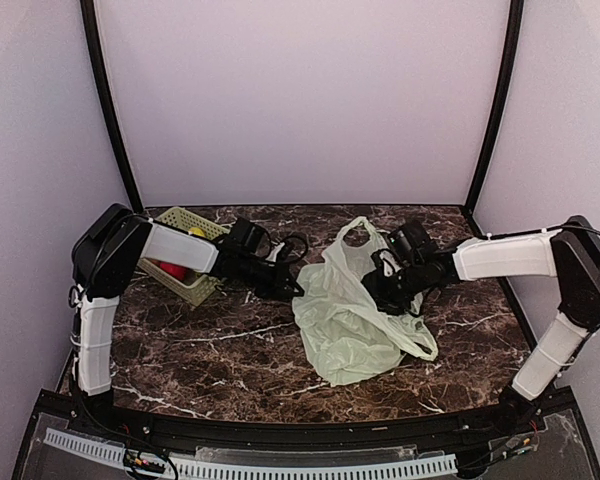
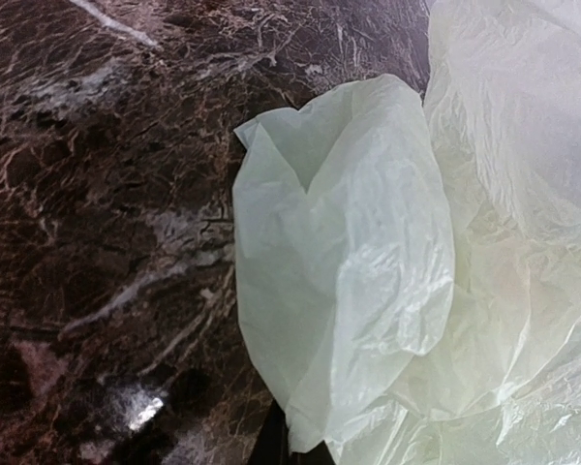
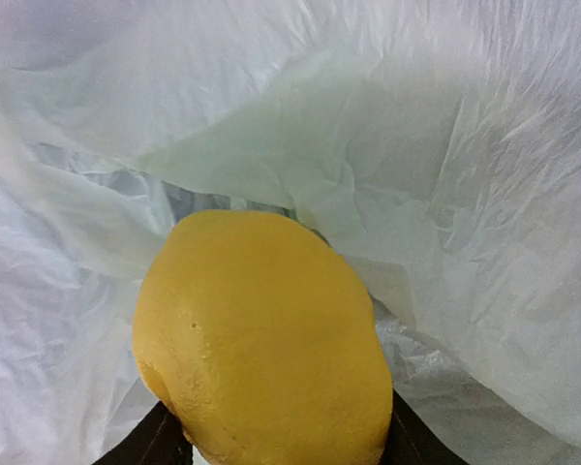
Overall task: Untie the knot of the plastic bag and take out the fruit
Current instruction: Pick up the fake fruit from the takeout bag, then pass from the right arm to the left
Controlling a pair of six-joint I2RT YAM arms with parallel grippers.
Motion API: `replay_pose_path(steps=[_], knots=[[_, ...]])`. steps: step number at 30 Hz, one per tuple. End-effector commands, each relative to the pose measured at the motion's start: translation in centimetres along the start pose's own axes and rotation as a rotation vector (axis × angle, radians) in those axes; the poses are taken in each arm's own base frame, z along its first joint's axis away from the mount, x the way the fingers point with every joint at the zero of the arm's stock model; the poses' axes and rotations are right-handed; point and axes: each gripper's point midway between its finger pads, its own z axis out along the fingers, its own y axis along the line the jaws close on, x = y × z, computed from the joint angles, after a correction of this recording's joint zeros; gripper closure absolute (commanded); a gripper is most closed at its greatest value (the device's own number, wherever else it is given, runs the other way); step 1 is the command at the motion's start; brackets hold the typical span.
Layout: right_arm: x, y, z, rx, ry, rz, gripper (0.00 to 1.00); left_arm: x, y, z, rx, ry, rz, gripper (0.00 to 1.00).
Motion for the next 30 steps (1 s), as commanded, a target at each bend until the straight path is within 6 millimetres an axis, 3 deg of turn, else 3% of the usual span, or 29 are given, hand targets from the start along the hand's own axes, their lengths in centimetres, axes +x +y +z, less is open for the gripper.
replay_pose_path(steps=[1, 8, 11, 13, 15, 16, 19, 21, 22, 24, 27, 30], knots=[[-2.9, 3.6, -4.5, -0.109, -0.185, -0.091, 0.63, -1.2, -0.7, -2.5, -0.017, -0.054, 0.021, 0.99], [-4.3, 6.9, -9.8, -0.219, -0.350, -0.189, 0.62, -2.3, -1.5, -4.2, -0.065, -0.096, 0.098, 0.99], [-4.4, 8.5, -11.8, -0.292, -0.411, -0.245, 0.62, -2.6, -1.6, -5.3, -0.108, -0.119, 0.124, 0.94], [-4.3, 9.4, -12.8, -0.330, -0.434, -0.288, 0.62, -3.0, -1.8, -6.4, -0.150, -0.148, 0.152, 0.81], [-4.3, 10.4, -13.8, -0.370, -0.463, -0.338, 0.62, -3.5, -2.0, -7.7, -0.198, -0.187, 0.176, 0.62], [-4.2, 10.8, -14.1, -0.390, -0.469, -0.364, 0.62, -3.8, -2.2, -8.9, -0.233, -0.223, 0.194, 0.48], [-3.5, 12.3, -15.2, -0.455, -0.473, -0.448, 0.61, -4.4, -2.3, -11.8, -0.332, -0.312, 0.221, 0.28], [-3.1, 13.3, -15.8, -0.502, -0.470, -0.495, 0.61, -4.8, -4.2, -14.8, -0.346, -0.394, 0.254, 0.20], [-2.9, 13.8, -16.2, -0.526, -0.468, -0.517, 0.61, -4.3, -4.3, -15.4, -0.351, -0.401, 0.256, 0.17], [-2.6, 14.7, -16.7, -0.563, -0.464, -0.551, 0.60, -4.2, -6.6, -17.2, -0.300, -0.438, 0.264, 0.14], [-2.2, 15.9, -17.0, -0.599, -0.457, -0.606, 0.59, -3.5, -12.2, -18.8, -0.097, -0.454, 0.243, 0.13], [-2.0, 16.9, -16.4, -0.613, -0.433, -0.642, 0.58, -2.3, -17.2, -18.8, 0.072, -0.451, 0.262, 0.13]])
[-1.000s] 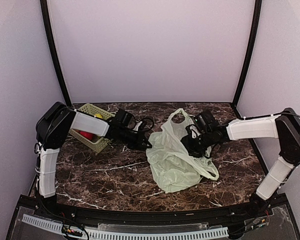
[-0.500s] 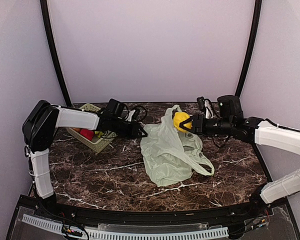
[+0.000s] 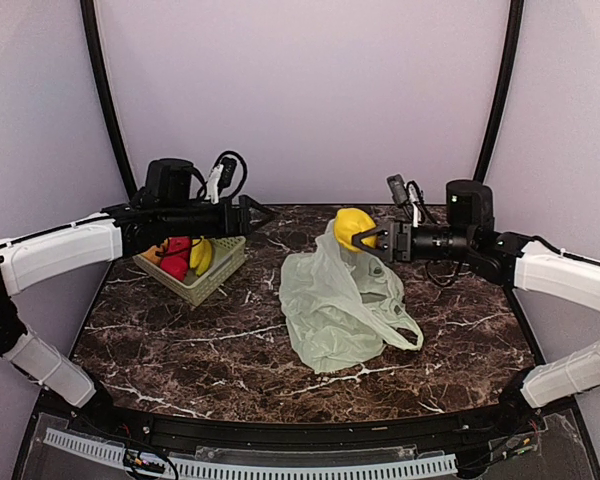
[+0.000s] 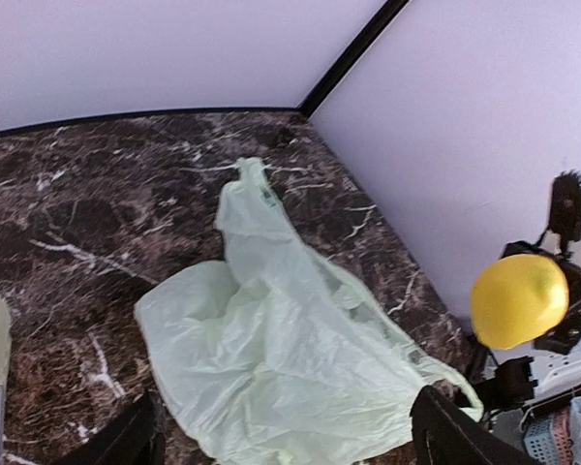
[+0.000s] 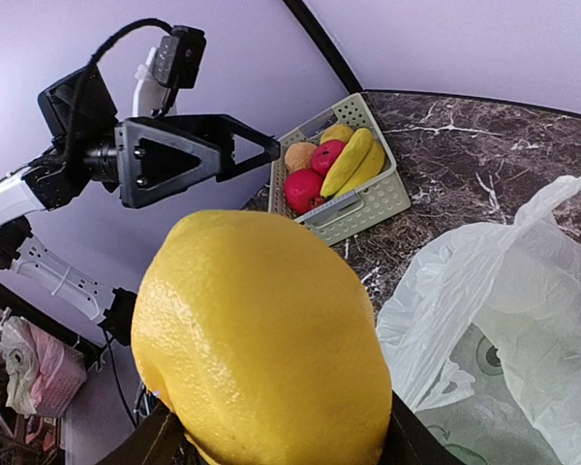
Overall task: Untie the knot of the plastic bag and take out the fruit
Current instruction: Pass from the right arm to the left
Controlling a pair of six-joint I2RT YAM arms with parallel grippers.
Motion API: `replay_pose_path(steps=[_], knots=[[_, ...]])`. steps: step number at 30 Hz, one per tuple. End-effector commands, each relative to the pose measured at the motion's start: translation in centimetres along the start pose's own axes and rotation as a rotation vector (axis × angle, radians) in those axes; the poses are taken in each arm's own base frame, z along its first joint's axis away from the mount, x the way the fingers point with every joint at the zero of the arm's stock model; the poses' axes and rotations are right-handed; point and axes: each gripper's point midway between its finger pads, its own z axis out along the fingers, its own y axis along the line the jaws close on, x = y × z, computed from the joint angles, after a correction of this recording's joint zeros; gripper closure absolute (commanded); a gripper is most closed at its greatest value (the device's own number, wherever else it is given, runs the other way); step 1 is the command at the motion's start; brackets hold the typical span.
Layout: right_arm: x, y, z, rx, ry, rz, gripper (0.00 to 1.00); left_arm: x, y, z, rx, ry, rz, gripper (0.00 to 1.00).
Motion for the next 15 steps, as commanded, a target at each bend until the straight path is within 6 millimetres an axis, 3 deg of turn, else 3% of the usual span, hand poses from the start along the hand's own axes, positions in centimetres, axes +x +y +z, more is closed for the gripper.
replay_pose_path(steps=[1, 4, 6, 15], knots=[[-1.7, 3.2, 1.1, -0.113, -0.009, -0.116, 0.58, 0.0, -7.2, -1.6, 0.257, 0.004, -0.067, 0.12], [-1.3, 4.0, 2.6, -0.130, 0.022, -0.137, 0.58, 0.9, -10.2, -1.7, 0.357, 0.046, -0.083, 0.11], [-1.1, 4.6, 3.4, -0.138, 0.039, -0.152, 0.58, 1.5, -11.1, -1.5, 0.387, 0.070, -0.096, 0.11], [0.3, 5.5, 6.1, -0.150, 0.102, -0.172, 0.57, 2.9, -13.3, -1.1, 0.511, 0.108, -0.167, 0.06]])
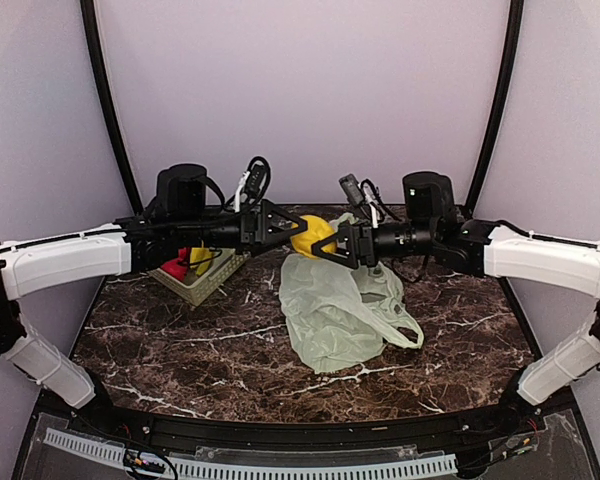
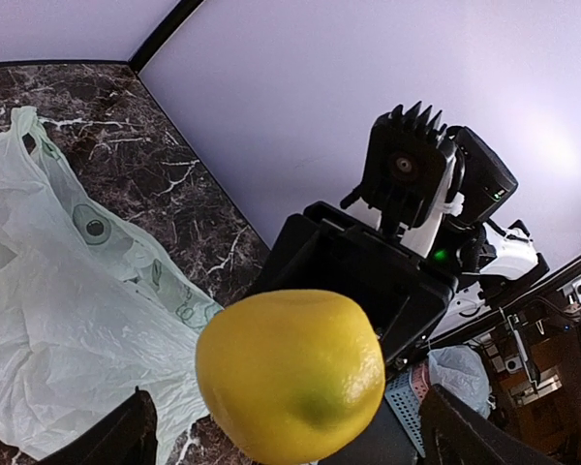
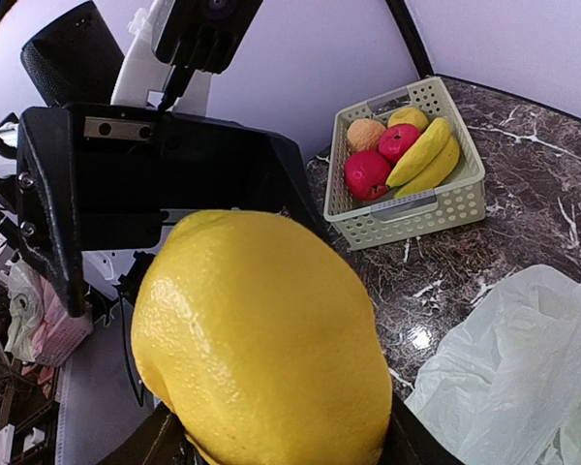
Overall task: Untie the knot of the plastic bag and take out the fruit
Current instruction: Pass from the right arm to the left
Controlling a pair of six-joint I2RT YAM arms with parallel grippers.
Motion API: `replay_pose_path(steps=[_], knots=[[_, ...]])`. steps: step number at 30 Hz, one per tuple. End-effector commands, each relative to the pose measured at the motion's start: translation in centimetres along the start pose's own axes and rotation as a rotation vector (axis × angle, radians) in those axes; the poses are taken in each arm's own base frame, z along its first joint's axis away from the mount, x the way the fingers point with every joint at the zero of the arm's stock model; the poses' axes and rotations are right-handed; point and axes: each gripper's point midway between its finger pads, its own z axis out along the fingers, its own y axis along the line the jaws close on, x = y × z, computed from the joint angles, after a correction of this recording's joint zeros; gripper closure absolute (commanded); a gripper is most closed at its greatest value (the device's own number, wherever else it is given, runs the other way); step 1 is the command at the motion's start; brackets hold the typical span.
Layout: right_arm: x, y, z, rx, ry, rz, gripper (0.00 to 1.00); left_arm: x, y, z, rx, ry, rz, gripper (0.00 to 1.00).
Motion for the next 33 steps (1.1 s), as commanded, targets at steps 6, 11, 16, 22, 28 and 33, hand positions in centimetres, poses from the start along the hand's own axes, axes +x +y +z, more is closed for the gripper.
replay_pose_path(steps=[6, 11, 16, 22, 28, 33], knots=[[-0.3, 0.7, 1.3, -0.002, 0.015, -0.044, 0.57, 1.2, -0.5, 1.1, 0.082, 0.027, -0.061, 0.05], [-0.2, 0.7, 1.4, 0.002, 0.023, -0.048, 0.57, 1.5, 0.3, 1.6, 0.064, 0.039, -0.071, 0.05], [0.1, 0.6, 1.4, 0.004, 0.033, -0.049, 0.55, 1.7, 0.6, 1.9, 0.063, 0.041, -0.080, 0.25], [0.3, 0.5, 1.5, 0.010, 0.043, -0.047, 0.54, 2.0, 0.8, 2.1, 0.066, 0.049, -0.091, 0.38], [0.4, 0.4, 1.4, 0.020, 0.041, -0.047, 0.47, 1.9, 0.7, 2.0, 0.069, 0.049, -0.087, 0.59], [0.4, 0.5, 1.2, 0.016, 0.036, -0.052, 0.33, 2.0, 0.7, 1.9, 0.062, 0.052, -0.082, 0.62]])
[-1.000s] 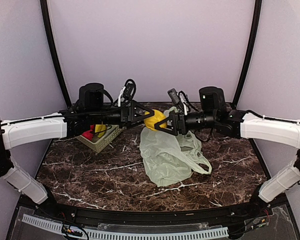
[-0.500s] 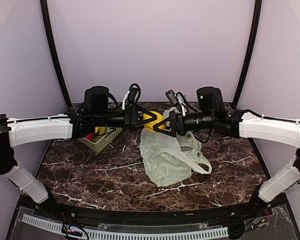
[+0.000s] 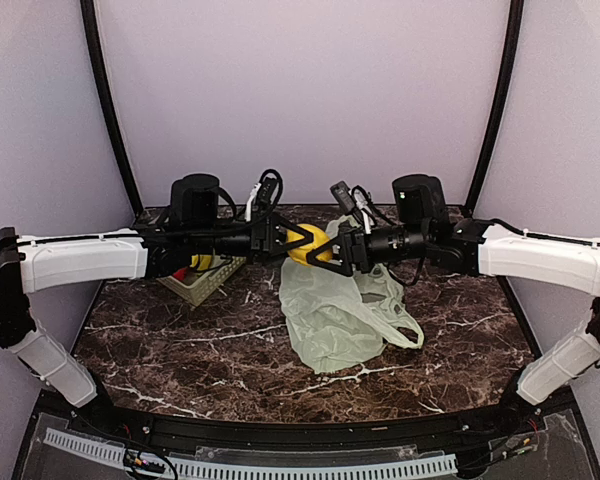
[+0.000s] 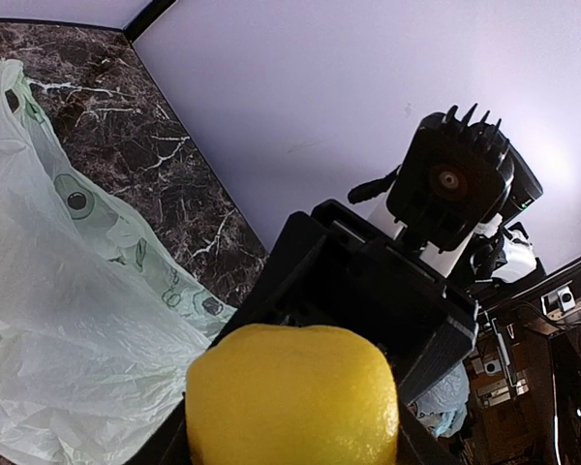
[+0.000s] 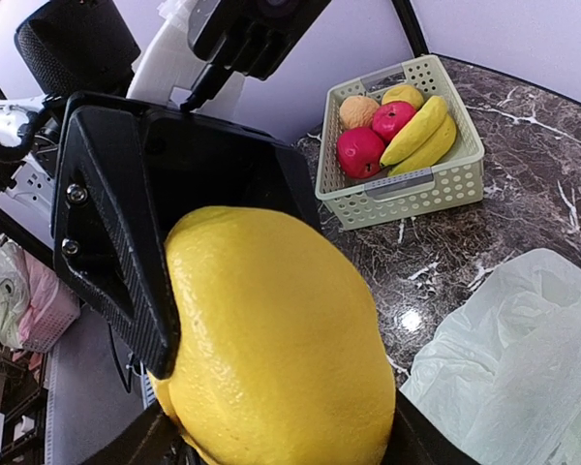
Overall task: Untie the knot of the plastic bag and take out the fruit
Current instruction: Pass from the right arm to the left
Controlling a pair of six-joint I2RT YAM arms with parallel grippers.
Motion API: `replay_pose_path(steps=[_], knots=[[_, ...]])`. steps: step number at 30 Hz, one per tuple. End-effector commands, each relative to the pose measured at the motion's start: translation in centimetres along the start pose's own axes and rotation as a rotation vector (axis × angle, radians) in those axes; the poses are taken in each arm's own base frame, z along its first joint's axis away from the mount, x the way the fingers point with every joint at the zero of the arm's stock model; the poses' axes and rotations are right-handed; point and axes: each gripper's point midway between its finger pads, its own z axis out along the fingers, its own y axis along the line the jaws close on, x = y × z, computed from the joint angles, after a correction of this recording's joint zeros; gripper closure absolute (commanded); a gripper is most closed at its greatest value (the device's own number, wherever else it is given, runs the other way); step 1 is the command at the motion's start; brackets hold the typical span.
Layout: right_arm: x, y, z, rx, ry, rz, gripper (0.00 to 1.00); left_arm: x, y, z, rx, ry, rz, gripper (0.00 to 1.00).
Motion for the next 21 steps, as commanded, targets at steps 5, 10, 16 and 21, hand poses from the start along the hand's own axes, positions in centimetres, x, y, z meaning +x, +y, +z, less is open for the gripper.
replay_pose_path(steps=[5, 10, 16, 21], knots=[[-1.5, 0.8, -1.0, 0.024, -0.060, -0.039, 0.10, -0.1, -0.3, -0.6, -0.040, 0.001, 0.066, 0.65], [-3.4, 0.6, -3.4, 0.096, -0.162, -0.040, 0.01, 0.2, 1.4, -2.4, -0.207, 0.036, 0.143, 0.66], [-4.1, -4.4, -7.5, 0.297, -0.270, 0.082, 0.01, -1.0, 6.2, -7.6, -0.432, 0.042, 0.149, 0.66], [-2.7, -8.6, -11.1, 0.465, -0.280, 0.171, 0.01, -2.5, 12.8, -14.2, -0.721, 0.031, 0.132, 0.66]])
